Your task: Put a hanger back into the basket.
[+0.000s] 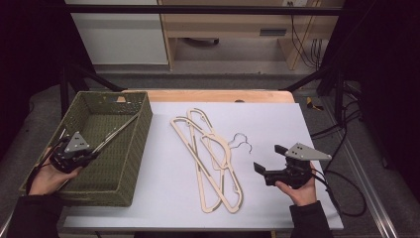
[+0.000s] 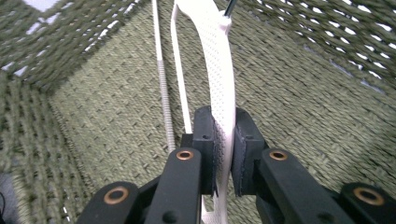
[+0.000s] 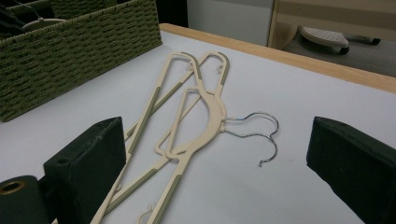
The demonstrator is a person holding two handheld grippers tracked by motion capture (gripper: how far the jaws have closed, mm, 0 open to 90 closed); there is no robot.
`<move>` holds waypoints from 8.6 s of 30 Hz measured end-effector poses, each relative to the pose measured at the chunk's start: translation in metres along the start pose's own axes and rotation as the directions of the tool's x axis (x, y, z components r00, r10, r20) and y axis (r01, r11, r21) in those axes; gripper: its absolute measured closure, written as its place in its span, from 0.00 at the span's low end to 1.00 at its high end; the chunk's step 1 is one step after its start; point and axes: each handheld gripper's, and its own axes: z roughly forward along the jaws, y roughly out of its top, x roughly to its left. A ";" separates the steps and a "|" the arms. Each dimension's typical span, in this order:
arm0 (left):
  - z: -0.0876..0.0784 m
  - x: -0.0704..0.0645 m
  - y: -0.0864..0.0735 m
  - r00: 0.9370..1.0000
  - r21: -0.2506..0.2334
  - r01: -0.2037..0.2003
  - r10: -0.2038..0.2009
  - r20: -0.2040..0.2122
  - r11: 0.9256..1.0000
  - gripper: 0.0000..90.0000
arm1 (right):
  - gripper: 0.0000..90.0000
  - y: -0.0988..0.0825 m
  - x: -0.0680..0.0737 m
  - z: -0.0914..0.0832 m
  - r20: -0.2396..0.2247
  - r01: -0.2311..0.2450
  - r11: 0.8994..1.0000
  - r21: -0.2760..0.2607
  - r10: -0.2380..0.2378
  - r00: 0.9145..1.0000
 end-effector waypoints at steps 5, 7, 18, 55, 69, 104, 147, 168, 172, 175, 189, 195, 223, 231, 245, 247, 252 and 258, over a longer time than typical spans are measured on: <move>0.004 -0.005 0.002 1.000 0.012 -0.021 0.021 0.016 1.000 0.90 | 0.06 0.000 0.000 0.000 -0.001 -0.002 1.000 0.000 0.002 1.000; 0.006 -0.007 0.002 0.999 0.013 -0.026 0.026 0.022 1.000 0.90 | 0.06 0.000 0.000 0.000 -0.001 -0.003 1.000 0.000 0.003 1.000; 0.013 -0.016 0.006 0.995 0.072 -0.087 0.083 0.063 0.994 0.87 | 0.06 0.000 0.000 -0.001 -0.002 0.001 1.000 -0.001 -0.001 1.000; 0.017 -0.016 0.003 0.992 0.091 -0.079 0.069 0.106 0.993 0.85 | 0.06 0.000 0.001 0.000 -0.001 -0.003 1.000 0.002 0.003 1.000; 0.016 -0.015 0.002 0.993 0.082 -0.070 0.061 0.104 0.994 0.82 | 0.06 0.000 0.001 -0.001 -0.001 -0.002 1.000 0.001 0.002 1.000; -0.067 -0.095 0.104 0.979 -0.524 0.198 -0.143 0.144 0.829 0.09 | 0.08 -0.002 0.012 0.017 -0.042 -0.007 0.999 0.035 0.009 0.999; -0.003 -0.155 0.119 0.941 -0.501 0.298 -0.160 0.299 0.812 0.08 | 0.61 -0.045 0.036 0.116 0.011 -0.052 0.906 0.420 0.053 0.999; 0.003 -0.159 0.120 0.939 -0.481 0.295 -0.159 0.304 0.826 0.08 | 0.89 -0.041 0.034 0.118 0.105 -0.211 0.846 0.491 0.183 0.977; 0.005 -0.159 0.120 0.938 -0.479 0.300 -0.164 0.306 0.825 0.08 | 0.89 -0.040 0.035 0.115 0.096 -0.194 0.851 0.487 0.169 0.981; 0.006 -0.160 0.121 0.939 -0.471 0.293 -0.159 0.304 0.832 0.08 | 0.89 -0.038 0.035 0.111 0.091 -0.165 0.866 0.471 0.138 0.986; 0.038 -0.167 0.155 0.937 -0.401 0.285 -0.165 0.308 0.871 0.09 | 0.89 -0.028 0.037 0.093 0.069 -0.077 0.908 0.411 0.053 0.996; 0.059 -0.168 0.183 0.932 -0.377 0.295 -0.178 0.314 0.878 0.10 | 0.89 -0.024 0.040 0.087 0.063 -0.066 0.920 0.386 0.045 0.997; 0.147 -0.174 0.254 0.931 -0.275 0.275 -0.183 0.315 0.921 0.26 | 0.89 -0.018 0.043 0.075 0.040 -0.060 0.937 0.344 0.050 0.998; 0.161 -0.181 0.258 0.933 -0.265 0.258 -0.168 0.320 0.929 0.41 | 0.89 -0.018 0.042 0.072 0.025 -0.032 0.942 0.335 0.025 0.999; 0.165 -0.185 0.266 0.925 -0.237 0.239 -0.146 0.351 0.942 0.82 | 0.89 -0.017 0.046 0.069 0.007 -0.005 0.945 0.326 0.003 1.000; 0.162 -0.185 0.266 0.924 -0.236 0.239 -0.145 0.354 0.942 0.90 | 0.89 -0.018 0.047 0.069 0.012 -0.014 0.943 0.332 0.010 1.000; 0.154 -0.186 0.266 0.932 -0.239 0.222 -0.134 0.336 0.945 0.92 | 0.89 -0.019 0.048 0.070 0.005 -0.019 0.940 0.340 0.018 1.000; 0.139 -0.189 0.264 0.946 -0.269 0.188 -0.100 0.309 0.945 0.92 | 0.89 -0.022 0.047 0.073 -0.019 0.003 0.929 0.371 0.004 1.000</move>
